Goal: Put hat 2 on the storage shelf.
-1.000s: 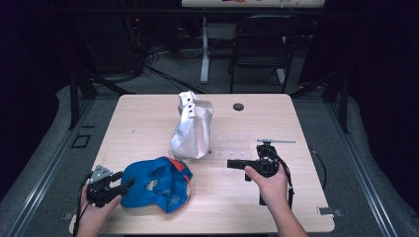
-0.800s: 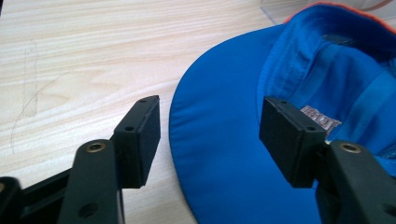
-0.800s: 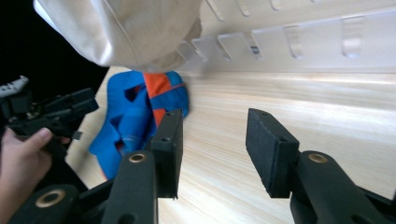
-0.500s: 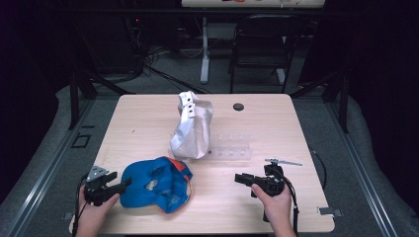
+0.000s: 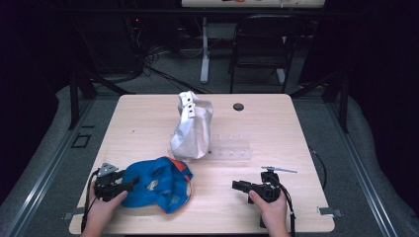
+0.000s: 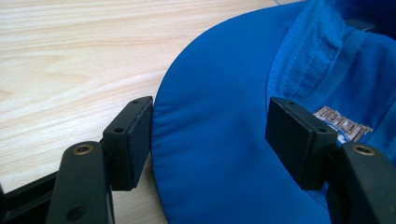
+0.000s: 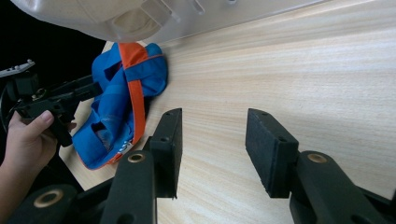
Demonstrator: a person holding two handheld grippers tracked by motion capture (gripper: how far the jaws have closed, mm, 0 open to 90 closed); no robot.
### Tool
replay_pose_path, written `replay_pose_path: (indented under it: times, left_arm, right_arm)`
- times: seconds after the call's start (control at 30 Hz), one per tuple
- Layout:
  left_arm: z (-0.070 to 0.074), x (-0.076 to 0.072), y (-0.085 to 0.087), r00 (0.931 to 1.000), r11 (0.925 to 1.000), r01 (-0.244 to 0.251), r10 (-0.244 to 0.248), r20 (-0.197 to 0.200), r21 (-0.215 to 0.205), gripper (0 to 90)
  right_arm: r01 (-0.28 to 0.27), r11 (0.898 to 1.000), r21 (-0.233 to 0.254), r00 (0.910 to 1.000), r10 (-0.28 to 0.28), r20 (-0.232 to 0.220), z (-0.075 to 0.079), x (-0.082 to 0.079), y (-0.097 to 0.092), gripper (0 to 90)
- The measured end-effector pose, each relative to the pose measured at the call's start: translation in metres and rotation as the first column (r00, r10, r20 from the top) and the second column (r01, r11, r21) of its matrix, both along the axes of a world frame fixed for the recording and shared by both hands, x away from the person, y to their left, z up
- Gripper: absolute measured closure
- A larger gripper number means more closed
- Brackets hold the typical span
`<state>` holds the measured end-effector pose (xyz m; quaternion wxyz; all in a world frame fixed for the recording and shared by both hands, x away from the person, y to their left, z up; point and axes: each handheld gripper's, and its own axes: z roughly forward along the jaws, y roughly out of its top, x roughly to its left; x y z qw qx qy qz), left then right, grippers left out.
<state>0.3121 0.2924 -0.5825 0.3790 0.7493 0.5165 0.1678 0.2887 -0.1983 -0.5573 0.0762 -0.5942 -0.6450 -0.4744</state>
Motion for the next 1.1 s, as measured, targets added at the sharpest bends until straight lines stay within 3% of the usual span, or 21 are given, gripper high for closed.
replay_pose_path:
  times: [0.1, 0.13, 0.47, 0.77, 0.9, 1.1]
  left_arm:
    - [0.0, -0.001, -0.005, 0.9998, 0.9998, 0.018, -0.018, -0.006, 0.005, 34.5]
    - [0.0, -0.002, -0.007, 0.9996, 0.9996, 0.028, -0.028, -0.003, 0.007, 34.5]
    - [0.001, -0.009, -0.03, 0.9937, 0.9934, 0.112, -0.112, -0.003, 0.026, 34.7]
    - [0.003, -0.017, -0.053, 0.9789, 0.9777, 0.204, -0.204, -0.003, 0.049, 35.6]
    - [0.005, -0.018, -0.052, 0.9782, 0.977, 0.207, -0.207, 0.007, 0.052, 36.6]
    - [0.01, -0.02, -0.037, 0.987, 0.9875, 0.155, -0.156, 0.038, 0.025, 37.0]
  right_arm:
    - [0.014, 1.0, -0.004, 0.9999, -0.014, -0.006, -0.001, -0.001, 0.003, 56.3]
    - [-0.011, 1.0, 0.014, 0.9999, 0.011, -0.002, -0.002, -0.001, 0.003, 56.3]
    - [-0.056, 0.998, 0.01, 0.9982, 0.056, -0.022, -0.007, -0.002, 0.017, 55.6]
    - [-0.129, 0.992, -0.012, 0.9906, 0.128, -0.048, -0.014, -0.004, 0.034, 54.7]
    - [-0.154, 0.988, -0.009, 0.9866, 0.153, -0.056, -0.016, -0.003, 0.037, 53.7]
    - [-0.199, 0.98, -0.009, 0.9775, 0.197, -0.075, -0.019, -0.002, 0.047, 53.0]
